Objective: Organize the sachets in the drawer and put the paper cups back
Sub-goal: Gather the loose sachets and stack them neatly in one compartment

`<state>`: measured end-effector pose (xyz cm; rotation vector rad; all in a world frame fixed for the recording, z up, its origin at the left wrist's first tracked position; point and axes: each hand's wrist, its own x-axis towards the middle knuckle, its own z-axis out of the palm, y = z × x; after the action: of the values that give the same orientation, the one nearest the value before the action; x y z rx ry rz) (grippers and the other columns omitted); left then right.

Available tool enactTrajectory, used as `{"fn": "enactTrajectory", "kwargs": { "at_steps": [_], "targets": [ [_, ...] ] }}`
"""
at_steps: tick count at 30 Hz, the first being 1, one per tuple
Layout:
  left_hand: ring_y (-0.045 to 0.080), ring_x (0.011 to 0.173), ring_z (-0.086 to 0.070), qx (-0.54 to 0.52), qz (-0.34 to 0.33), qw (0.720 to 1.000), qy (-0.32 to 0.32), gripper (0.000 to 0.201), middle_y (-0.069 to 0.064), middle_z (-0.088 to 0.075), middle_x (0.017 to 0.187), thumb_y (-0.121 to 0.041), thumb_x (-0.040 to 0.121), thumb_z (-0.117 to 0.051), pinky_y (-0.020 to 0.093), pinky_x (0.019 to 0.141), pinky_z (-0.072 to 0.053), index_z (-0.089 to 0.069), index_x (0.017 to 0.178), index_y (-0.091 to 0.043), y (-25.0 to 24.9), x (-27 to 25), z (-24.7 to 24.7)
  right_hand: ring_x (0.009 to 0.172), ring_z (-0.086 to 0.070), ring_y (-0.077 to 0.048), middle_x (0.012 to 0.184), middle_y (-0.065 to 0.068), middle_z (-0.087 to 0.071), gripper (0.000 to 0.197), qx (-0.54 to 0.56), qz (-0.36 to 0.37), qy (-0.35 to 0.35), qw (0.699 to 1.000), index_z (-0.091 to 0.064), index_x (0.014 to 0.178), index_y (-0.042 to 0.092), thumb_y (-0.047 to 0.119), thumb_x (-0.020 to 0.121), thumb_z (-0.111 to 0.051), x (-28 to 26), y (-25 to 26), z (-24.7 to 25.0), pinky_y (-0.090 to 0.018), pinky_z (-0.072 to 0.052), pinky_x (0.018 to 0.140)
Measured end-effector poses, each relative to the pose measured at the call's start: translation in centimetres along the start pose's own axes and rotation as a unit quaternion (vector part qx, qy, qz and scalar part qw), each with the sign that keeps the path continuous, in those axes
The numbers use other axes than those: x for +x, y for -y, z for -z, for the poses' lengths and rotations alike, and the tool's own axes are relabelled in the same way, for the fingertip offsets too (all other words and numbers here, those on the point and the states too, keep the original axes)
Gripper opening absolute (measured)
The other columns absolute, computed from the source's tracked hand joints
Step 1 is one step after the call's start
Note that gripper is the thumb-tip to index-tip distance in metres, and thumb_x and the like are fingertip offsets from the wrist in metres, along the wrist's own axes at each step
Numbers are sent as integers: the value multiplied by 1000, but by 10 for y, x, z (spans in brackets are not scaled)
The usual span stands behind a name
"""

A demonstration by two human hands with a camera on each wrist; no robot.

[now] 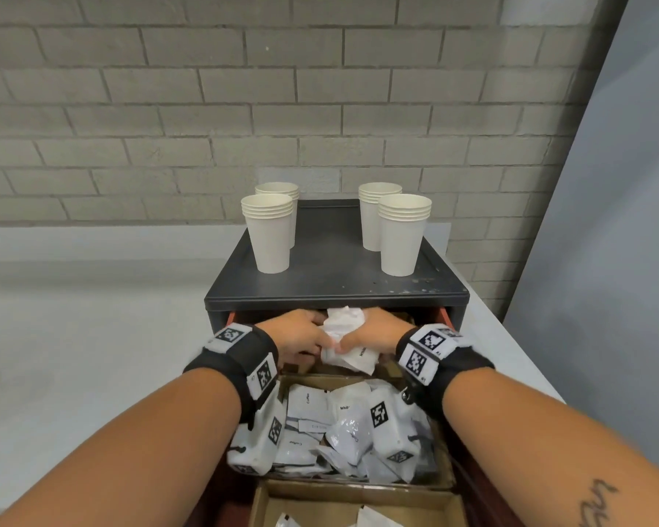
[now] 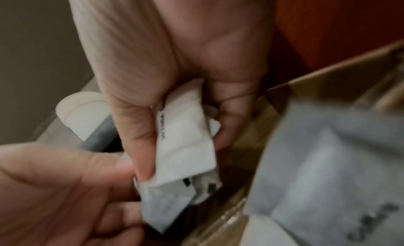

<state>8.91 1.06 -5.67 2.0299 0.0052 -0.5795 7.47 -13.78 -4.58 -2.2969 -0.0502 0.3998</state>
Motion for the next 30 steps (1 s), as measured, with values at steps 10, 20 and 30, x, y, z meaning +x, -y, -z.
{"fn": "enactTrajectory", "kwargs": {
  "at_steps": [10, 20, 30],
  "targets": [
    [23, 90, -53, 505, 43, 857, 96, 30, 10, -62, 107, -18, 91, -51, 33, 86, -47, -63, 114, -5, -14, -34, -15, 81, -66, -21, 94, -6, -67, 32, -79, 3, 210, 975, -60, 105, 13, 14, 77, -74, -80, 11, -2, -28, -55, 61],
    [25, 124, -47, 601, 42, 792, 104, 43, 10, -46, 142, -15, 97, -44, 31, 101, -36, -43, 140, -10, -17, -42, -30, 110, -56, -25, 124, -10, -59, 47, -303, -1, 37, 952, -54, 125, 7, 35, 88, -60, -84, 4, -10, -31, -47, 87],
    [26, 110, -57, 525, 54, 849, 34, 40, 11, -54, 134, -26, 97, -46, 31, 95, -44, -53, 130, -4, -24, -57, -42, 128, -39, -36, 146, -15, -19, 76, -281, -142, 9, 949, -25, 143, 15, 35, 82, -65, -45, -21, -32, -42, -43, 100]
  ]
}}
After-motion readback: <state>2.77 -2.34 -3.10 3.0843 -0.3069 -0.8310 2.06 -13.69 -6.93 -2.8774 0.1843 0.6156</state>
